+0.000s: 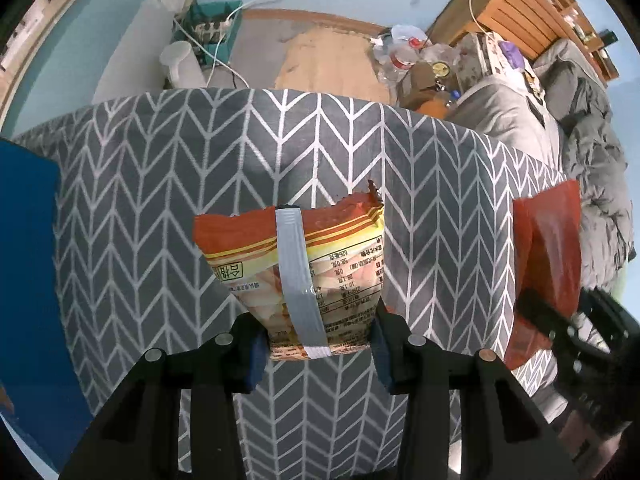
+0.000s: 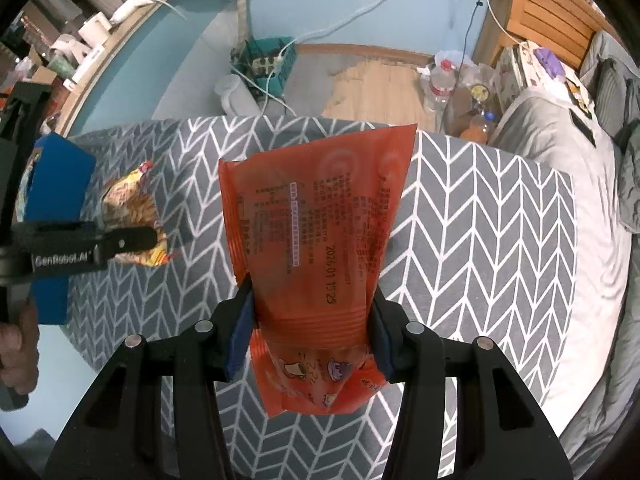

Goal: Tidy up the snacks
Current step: 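Carry the striped bag and red packet with both tools over the box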

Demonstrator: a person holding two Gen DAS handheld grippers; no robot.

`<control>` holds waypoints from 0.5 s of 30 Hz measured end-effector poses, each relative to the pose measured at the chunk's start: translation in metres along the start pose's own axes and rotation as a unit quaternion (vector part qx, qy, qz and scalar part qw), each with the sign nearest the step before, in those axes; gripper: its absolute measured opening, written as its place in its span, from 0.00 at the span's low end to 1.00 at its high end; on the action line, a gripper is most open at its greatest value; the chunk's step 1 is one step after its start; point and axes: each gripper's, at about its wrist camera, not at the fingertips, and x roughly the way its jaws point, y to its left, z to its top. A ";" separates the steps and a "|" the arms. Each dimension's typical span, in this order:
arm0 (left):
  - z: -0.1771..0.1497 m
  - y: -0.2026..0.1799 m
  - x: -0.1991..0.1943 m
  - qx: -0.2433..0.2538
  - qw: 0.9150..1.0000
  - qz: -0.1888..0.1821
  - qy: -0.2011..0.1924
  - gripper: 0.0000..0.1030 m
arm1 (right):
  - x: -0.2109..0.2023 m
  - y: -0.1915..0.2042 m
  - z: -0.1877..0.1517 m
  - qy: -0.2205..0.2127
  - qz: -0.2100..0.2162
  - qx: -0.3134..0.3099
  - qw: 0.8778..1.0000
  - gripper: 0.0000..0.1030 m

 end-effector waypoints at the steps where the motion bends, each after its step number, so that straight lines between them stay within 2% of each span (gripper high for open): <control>1: -0.002 0.000 -0.004 0.004 1.000 0.001 -0.002 0.43 | -0.002 0.002 0.000 -0.002 0.000 0.000 1.000 0.48; 6: -0.014 0.003 -0.027 0.037 0.999 0.005 -0.018 0.43 | -0.016 0.019 0.005 -0.014 -0.002 -0.005 1.000 0.48; 15: -0.023 0.018 -0.068 0.059 0.997 0.007 -0.056 0.43 | -0.039 0.060 0.017 -0.035 0.003 -0.018 0.999 0.48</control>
